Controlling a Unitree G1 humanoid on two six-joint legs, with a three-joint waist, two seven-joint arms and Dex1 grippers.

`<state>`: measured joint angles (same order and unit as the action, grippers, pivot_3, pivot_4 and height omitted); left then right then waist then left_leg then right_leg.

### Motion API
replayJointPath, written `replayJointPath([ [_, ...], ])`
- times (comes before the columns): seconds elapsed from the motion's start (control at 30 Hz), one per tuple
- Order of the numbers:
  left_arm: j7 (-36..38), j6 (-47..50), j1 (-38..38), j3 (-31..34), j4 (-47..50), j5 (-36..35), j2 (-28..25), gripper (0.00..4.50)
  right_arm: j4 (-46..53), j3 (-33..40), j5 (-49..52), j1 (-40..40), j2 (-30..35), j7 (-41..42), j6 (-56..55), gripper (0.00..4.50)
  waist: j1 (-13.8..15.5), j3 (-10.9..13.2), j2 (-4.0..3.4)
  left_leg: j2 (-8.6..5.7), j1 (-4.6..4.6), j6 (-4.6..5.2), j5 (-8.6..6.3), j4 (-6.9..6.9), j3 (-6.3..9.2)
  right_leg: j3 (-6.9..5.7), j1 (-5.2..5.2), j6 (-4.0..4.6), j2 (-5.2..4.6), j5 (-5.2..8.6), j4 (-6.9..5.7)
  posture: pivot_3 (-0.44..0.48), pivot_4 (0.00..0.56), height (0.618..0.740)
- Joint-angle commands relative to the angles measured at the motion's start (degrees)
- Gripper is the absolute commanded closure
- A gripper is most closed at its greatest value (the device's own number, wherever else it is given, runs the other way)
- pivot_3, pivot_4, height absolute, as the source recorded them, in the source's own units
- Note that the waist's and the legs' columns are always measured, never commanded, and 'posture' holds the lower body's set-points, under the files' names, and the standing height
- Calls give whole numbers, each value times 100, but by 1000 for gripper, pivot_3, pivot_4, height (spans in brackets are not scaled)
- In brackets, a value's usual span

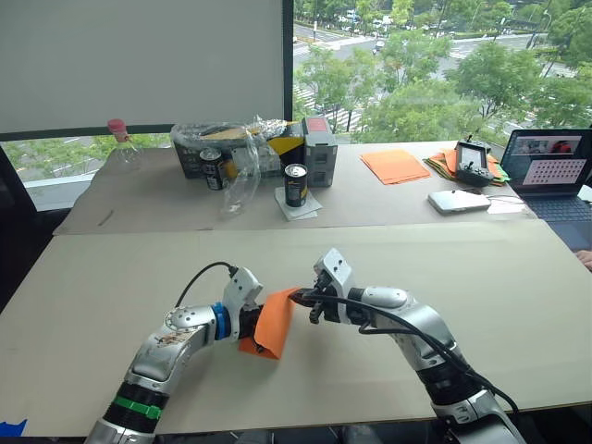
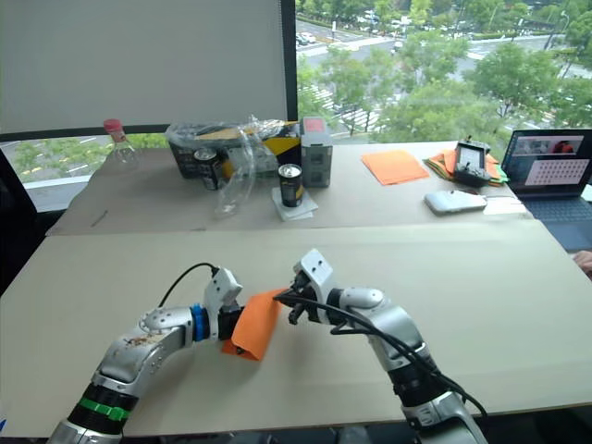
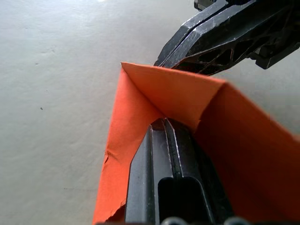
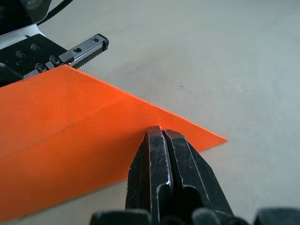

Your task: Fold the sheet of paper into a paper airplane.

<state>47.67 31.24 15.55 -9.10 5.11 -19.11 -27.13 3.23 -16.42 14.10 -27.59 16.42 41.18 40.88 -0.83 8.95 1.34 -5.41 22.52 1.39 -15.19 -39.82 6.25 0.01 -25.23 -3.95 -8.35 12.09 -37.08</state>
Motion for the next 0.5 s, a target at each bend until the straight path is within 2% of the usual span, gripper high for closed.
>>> replayJointPath([
  [0.03, -25, 41, -46, 182, 214, -19, -157, 4484, -282, -56, -48, -90, -105, 91, -363, 4500, -7, 0, 0, 0, 0, 0, 0, 0, 0, 0, 0, 0, 0, 0, 0, 0, 150, 695],
  [0.37, -11, 23, -143, 524, 214, -52, -510, 4484, -957, -273, -257, -286, -250, 283, -725, 4500, -28, 1, -2, 2, -4, -1, 0, 2, 0, 1, -1, 0, 2, 0, -2, 0, 150, 695],
  [0.5, -91, 64, 55, 1026, 43, -236, -659, 4484, -1023, -312, -321, -281, -236, 301, -702, 4500, -29, 1, -2, 3, -8, -2, 0, 4, 0, 1, 0, 1, 4, 0, -3, 0, 150, 695],
])
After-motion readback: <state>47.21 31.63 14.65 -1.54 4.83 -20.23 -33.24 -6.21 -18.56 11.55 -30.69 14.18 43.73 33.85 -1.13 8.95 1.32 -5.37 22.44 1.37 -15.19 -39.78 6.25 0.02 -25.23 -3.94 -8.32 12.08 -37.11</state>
